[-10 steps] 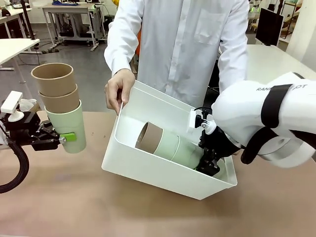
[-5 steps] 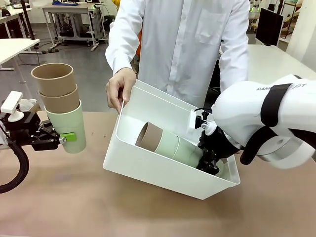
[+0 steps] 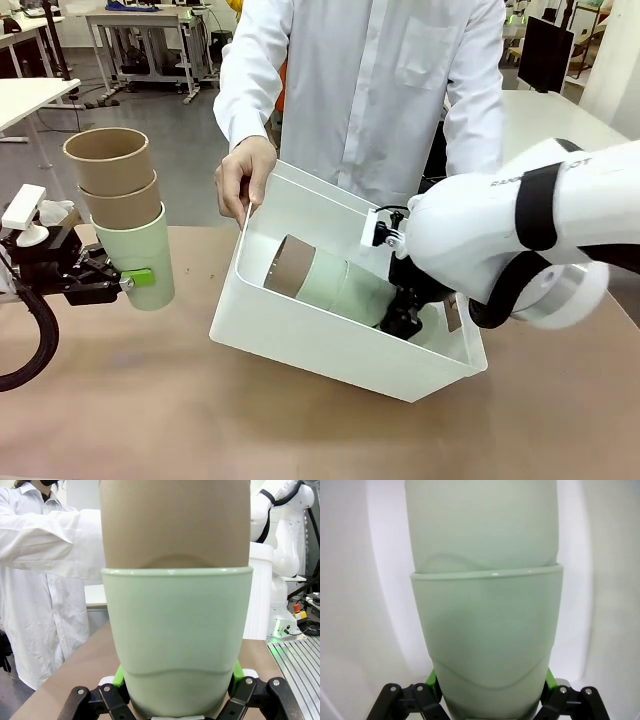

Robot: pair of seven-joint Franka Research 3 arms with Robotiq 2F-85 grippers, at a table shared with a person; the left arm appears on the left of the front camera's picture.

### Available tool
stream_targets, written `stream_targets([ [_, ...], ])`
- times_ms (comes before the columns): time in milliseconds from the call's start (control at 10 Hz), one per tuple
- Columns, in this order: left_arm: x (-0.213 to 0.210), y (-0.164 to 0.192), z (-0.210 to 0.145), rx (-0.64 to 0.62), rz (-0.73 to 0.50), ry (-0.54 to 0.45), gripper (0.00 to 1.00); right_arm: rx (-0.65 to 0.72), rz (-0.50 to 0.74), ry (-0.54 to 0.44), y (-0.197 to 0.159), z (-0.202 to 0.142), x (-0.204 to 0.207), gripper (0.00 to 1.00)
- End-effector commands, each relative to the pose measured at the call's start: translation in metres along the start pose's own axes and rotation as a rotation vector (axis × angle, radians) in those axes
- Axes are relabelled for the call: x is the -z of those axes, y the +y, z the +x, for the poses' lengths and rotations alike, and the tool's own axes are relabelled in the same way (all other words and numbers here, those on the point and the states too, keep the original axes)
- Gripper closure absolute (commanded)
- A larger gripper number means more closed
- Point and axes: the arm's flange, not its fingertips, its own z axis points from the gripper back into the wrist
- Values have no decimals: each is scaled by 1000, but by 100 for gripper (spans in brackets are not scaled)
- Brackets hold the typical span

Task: Stack the cups and store them in the basket.
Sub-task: Place the stack of Reusable plastic cups into the Pantry Basket.

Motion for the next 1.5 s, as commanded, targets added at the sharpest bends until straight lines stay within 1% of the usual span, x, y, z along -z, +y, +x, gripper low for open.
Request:
stream_targets([
  [0, 1, -2, 3, 18, -3, -6, 15, 26, -21, 28, -14, 26, 5, 15],
  [200, 1, -2, 3, 18, -3, -6, 15, -2, -2, 42, -14, 35, 11, 15],
  [400, 1, -2, 3, 18, -3, -6, 15, -10, 8, 50, -8, 33, 11, 15],
  [700, 1, -2, 3, 18, -3, -6, 15, -29, 37, 24, -1, 27, 15, 15],
  [800, 1, -2, 3, 18, -3, -6, 15, -26, 29, 22, 3, 21, 10, 0],
  [1100, 1, -2, 3, 18, -3, -6, 15, -30, 31, 3, 4, 8, -19, 0],
  [1300, 1, -2, 3, 18, -3, -6, 15, -28, 27, -22, -5, -9, -55, 0],
  [1400, 1, -2, 3, 18, -3, -6, 15, -12, 8, -38, -14, -21, -80, 0],
])
